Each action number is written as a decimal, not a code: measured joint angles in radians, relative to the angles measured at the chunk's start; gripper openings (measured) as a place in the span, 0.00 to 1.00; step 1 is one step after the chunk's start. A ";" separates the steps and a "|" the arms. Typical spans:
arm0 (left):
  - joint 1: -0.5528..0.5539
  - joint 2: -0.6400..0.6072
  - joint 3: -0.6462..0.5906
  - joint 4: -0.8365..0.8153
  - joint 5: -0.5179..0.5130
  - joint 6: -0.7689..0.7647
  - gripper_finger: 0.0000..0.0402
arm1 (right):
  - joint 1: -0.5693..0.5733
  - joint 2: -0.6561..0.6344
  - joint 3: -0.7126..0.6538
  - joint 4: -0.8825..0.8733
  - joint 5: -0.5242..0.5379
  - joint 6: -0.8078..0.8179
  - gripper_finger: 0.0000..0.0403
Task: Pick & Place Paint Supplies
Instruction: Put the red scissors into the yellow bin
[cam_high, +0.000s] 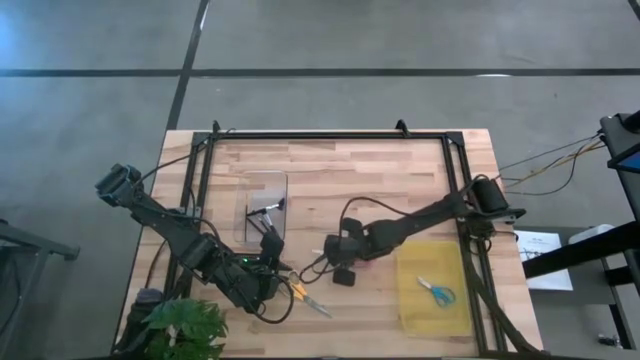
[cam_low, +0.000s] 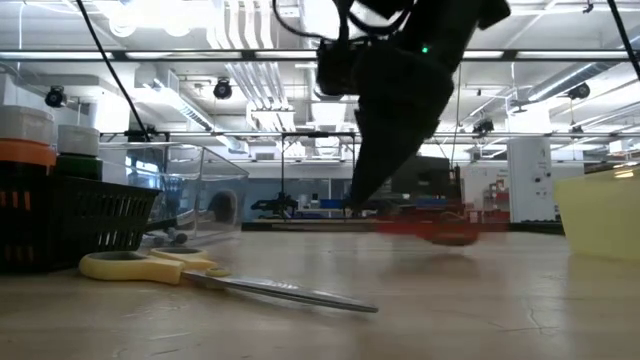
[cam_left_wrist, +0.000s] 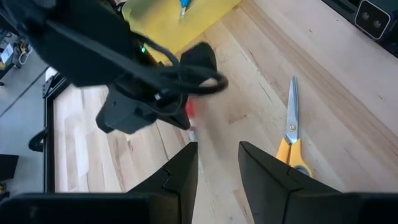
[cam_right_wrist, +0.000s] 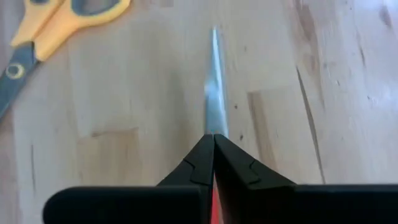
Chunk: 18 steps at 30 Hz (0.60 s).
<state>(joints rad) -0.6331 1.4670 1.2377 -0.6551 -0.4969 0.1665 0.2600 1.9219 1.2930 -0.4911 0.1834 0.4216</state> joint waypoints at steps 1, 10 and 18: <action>0.000 0.000 0.000 0.000 0.000 0.000 0.31 | 0.006 -0.006 0.000 -0.012 0.002 0.004 0.01; 0.000 0.000 0.000 0.000 0.000 0.000 0.31 | 0.038 -0.016 -0.006 -0.056 0.015 0.043 0.02; 0.000 0.000 0.000 0.000 0.000 0.000 0.31 | 0.064 -0.016 -0.006 -0.128 0.026 0.050 0.02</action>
<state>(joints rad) -0.6327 1.4670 1.2377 -0.6548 -0.4969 0.1661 0.3238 1.9057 1.2865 -0.6187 0.2094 0.4715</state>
